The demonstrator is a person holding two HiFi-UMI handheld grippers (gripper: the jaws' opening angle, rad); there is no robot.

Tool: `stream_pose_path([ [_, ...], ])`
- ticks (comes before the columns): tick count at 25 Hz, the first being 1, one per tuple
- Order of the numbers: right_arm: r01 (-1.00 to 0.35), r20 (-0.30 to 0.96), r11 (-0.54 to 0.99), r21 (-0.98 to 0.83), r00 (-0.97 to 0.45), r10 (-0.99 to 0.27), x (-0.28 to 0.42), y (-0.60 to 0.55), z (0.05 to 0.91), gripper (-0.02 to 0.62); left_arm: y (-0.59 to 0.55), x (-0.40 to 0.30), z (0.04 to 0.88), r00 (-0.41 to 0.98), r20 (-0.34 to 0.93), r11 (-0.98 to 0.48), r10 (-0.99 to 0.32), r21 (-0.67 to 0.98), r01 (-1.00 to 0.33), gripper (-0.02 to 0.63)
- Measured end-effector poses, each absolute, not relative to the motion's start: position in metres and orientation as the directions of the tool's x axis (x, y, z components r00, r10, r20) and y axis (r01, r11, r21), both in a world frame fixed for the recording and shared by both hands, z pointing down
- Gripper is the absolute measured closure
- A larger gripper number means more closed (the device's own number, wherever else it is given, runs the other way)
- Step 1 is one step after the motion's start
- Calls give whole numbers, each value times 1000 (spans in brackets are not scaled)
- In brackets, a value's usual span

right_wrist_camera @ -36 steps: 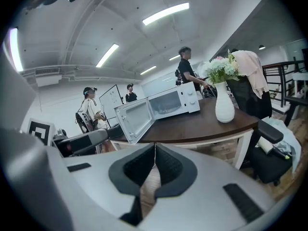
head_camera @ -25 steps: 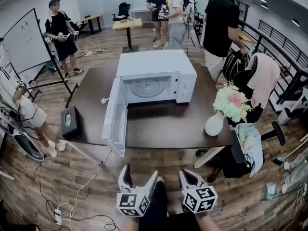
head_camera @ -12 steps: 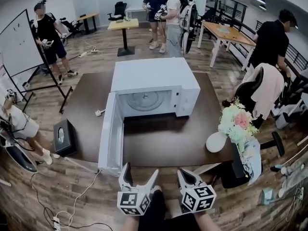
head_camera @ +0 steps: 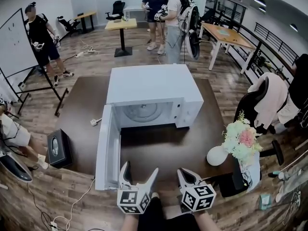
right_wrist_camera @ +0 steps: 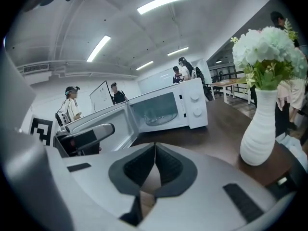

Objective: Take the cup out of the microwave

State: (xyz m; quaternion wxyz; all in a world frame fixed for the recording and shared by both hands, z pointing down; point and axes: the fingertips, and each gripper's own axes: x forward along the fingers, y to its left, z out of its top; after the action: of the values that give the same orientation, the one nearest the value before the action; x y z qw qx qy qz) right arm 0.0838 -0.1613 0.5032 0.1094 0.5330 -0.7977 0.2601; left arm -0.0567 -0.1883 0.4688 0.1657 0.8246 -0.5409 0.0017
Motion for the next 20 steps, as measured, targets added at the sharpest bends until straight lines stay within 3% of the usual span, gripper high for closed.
stream_pose_path([
  [20, -910, 455, 238, -338, -380, -805, 94, -229, 519, 600, -258, -58, 482, 413, 189, -366, -891, 238, -900, 140],
])
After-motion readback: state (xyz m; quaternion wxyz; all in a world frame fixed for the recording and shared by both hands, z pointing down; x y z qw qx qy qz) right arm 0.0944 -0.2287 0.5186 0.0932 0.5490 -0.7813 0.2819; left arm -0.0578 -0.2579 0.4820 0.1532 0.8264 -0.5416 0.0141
